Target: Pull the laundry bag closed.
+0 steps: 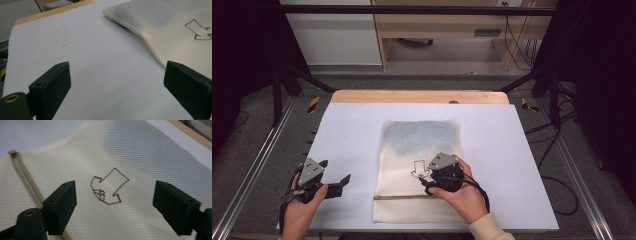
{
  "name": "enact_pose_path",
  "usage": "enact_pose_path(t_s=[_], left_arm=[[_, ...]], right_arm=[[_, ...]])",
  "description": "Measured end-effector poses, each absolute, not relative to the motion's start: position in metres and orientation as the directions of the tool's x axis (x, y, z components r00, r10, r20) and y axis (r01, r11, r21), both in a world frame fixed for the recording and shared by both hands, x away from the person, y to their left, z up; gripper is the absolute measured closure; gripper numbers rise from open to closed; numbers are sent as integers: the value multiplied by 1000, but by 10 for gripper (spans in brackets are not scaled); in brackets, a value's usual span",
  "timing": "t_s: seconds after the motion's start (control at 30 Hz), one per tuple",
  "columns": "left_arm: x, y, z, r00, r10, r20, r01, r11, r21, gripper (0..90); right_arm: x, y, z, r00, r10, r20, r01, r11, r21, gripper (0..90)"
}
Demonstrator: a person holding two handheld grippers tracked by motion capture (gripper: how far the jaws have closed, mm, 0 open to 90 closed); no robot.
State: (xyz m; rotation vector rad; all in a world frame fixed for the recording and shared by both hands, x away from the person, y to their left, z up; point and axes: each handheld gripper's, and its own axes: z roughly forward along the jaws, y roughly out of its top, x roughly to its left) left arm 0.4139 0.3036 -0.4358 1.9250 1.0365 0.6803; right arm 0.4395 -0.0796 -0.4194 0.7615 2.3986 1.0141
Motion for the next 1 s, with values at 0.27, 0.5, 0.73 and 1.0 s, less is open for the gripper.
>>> enact_pose_path(t_s=[0.27, 0.5, 0.73, 1.0], left_arm=[[411, 301, -428, 533, 844, 52, 424, -320, 847, 101], [420, 295, -434, 547, 835, 50, 432, -333, 838, 81], [423, 301, -437, 538, 842, 40, 446, -324, 834, 67], [422, 315, -442, 471, 882, 31, 458, -275, 846, 68]], right_arm=[[447, -51, -402, -839, 530, -121, 301, 639, 708, 255], [452, -36, -395, -874, 476, -97, 304, 692, 655, 287], [462, -15, -408, -910, 407, -80, 287, 756, 588, 351], [459, 7, -411, -929, 361, -85, 258, 793, 552, 383]])
